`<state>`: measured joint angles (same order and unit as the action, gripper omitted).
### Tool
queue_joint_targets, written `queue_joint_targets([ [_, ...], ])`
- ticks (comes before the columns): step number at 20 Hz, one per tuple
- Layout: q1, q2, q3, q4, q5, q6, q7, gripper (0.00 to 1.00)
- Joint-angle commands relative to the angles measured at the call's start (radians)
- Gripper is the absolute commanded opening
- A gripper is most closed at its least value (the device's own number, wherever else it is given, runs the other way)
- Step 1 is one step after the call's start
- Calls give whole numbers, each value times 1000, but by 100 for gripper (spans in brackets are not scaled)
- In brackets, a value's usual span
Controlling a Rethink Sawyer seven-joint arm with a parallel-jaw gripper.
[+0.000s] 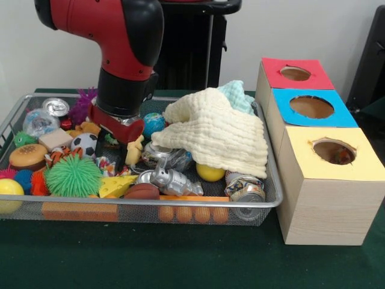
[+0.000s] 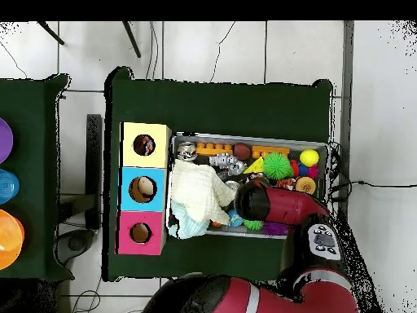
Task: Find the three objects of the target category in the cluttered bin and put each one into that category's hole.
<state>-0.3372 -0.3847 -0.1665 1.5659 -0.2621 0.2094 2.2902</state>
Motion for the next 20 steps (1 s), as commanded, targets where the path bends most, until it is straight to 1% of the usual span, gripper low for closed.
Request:
queue_joint_targets([
  [1,-66,66,84,-54,-22,-87,39,100],
  [2,-71,68,90,-48,-27,-94,37,100],
  [3,-73,69,92,-39,-29,-105,41,0],
  [7,-53,73,67,-27,-12,-129,78,0],
  [12,9,68,-4,-23,11,-111,105,0],
  [14,35,63,-35,-18,30,-130,134,0],
  [18,14,20,-2,-8,28,-59,90,0],
  [20,-2,-32,26,13,20,-4,50,0],
])
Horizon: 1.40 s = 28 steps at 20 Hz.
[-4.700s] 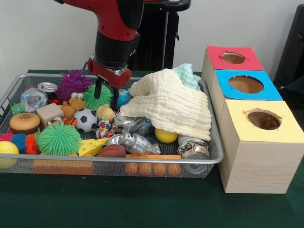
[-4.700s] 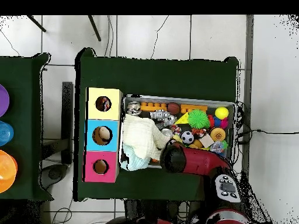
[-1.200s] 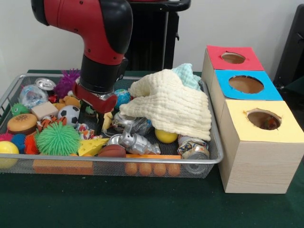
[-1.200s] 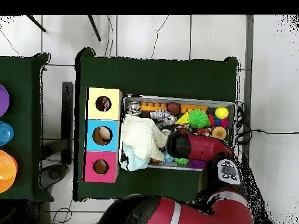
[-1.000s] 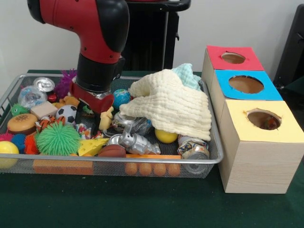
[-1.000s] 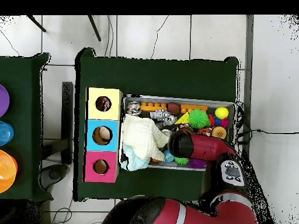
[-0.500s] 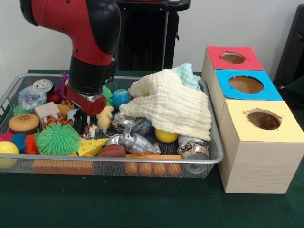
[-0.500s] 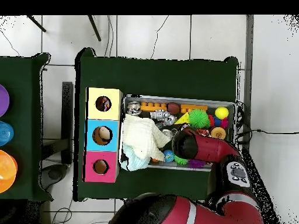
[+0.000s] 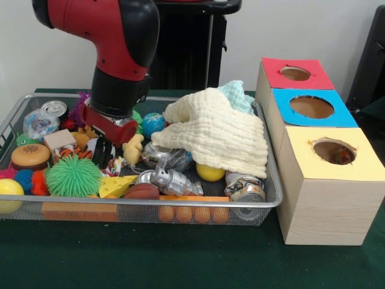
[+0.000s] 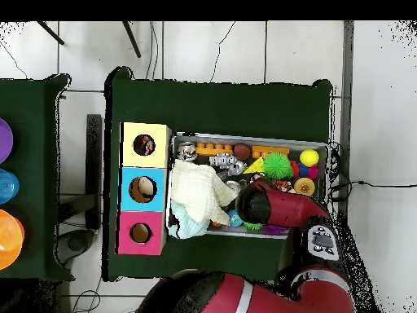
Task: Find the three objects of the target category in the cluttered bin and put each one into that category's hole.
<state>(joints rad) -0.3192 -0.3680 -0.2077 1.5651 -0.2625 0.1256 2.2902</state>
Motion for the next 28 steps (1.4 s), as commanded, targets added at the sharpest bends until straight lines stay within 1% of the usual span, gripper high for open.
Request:
queue_joint_targets([
  [1,-26,-90,79,31,17,119,25,0],
  [2,-32,-132,94,49,16,162,-1,0],
  [4,-34,-193,106,84,18,200,-17,0],
  [7,-31,-256,104,108,21,256,-32,0],
  [10,-30,-287,108,118,22,285,-32,0],
  [16,-38,-305,127,145,15,271,-14,0],
  [17,-48,-318,135,153,17,273,-19,0],
  [19,-44,-359,138,165,24,295,-25,0],
  [21,-27,-405,134,178,36,326,-18,0],
  [24,8,-448,128,186,59,414,-11,0],
  [28,53,-478,120,190,72,435,19,0],
])
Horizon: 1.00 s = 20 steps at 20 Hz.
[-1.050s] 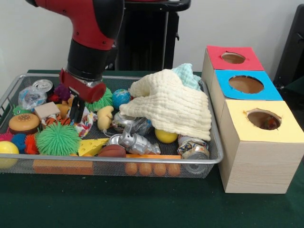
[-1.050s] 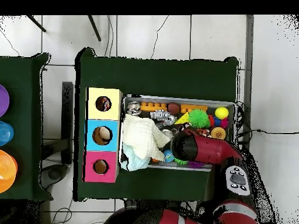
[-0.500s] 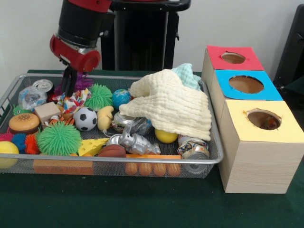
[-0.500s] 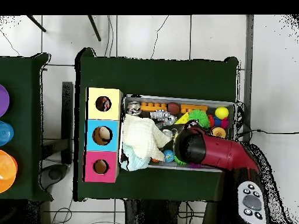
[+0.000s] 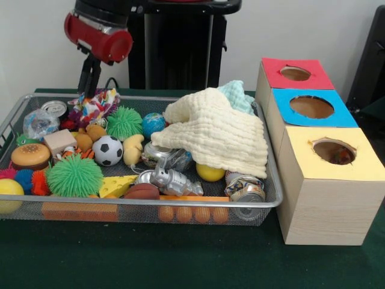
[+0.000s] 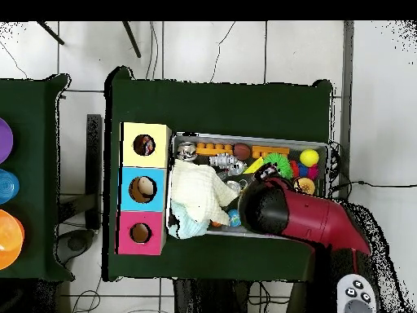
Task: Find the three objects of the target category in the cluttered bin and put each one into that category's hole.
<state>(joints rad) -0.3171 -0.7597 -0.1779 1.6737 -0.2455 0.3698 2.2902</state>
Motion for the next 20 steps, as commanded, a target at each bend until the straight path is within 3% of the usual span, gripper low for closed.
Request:
queue_joint_targets([
  [1,68,-97,82,76,56,207,27,0],
  [10,162,-89,76,20,86,266,71,0],
  [20,278,-88,28,24,142,280,157,0],
])
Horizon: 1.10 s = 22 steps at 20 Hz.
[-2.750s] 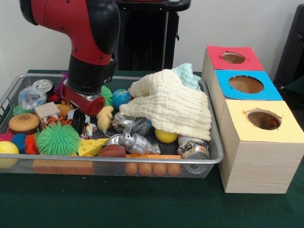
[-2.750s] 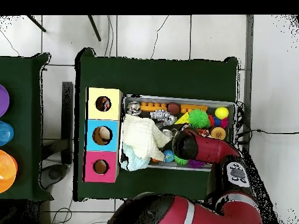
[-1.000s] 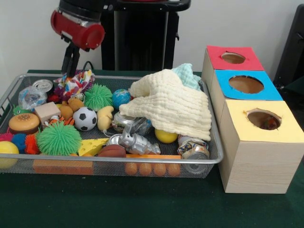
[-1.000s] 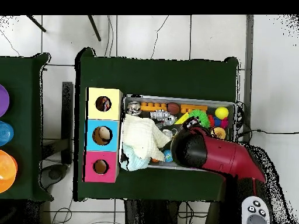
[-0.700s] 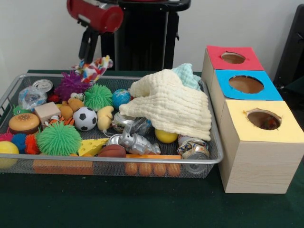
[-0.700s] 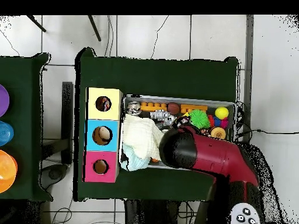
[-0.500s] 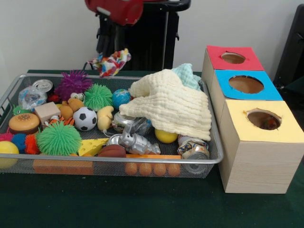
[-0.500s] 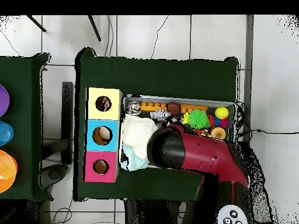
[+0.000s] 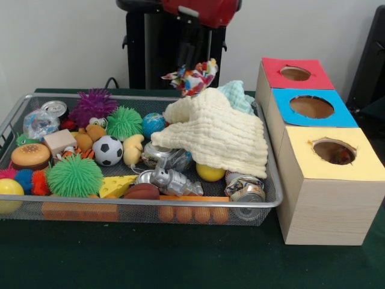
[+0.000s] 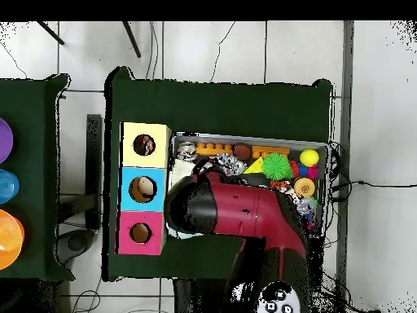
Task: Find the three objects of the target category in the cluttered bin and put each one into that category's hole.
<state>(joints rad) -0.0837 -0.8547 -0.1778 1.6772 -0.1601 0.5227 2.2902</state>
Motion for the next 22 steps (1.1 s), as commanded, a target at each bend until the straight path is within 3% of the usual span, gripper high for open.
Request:
queue_joint_targets([
  [1,60,13,21,13,62,130,168,0],
  [10,175,47,-38,-28,133,153,244,0],
  [18,290,127,-91,-42,217,127,329,0],
  [22,342,187,-128,-94,252,116,362,0],
])
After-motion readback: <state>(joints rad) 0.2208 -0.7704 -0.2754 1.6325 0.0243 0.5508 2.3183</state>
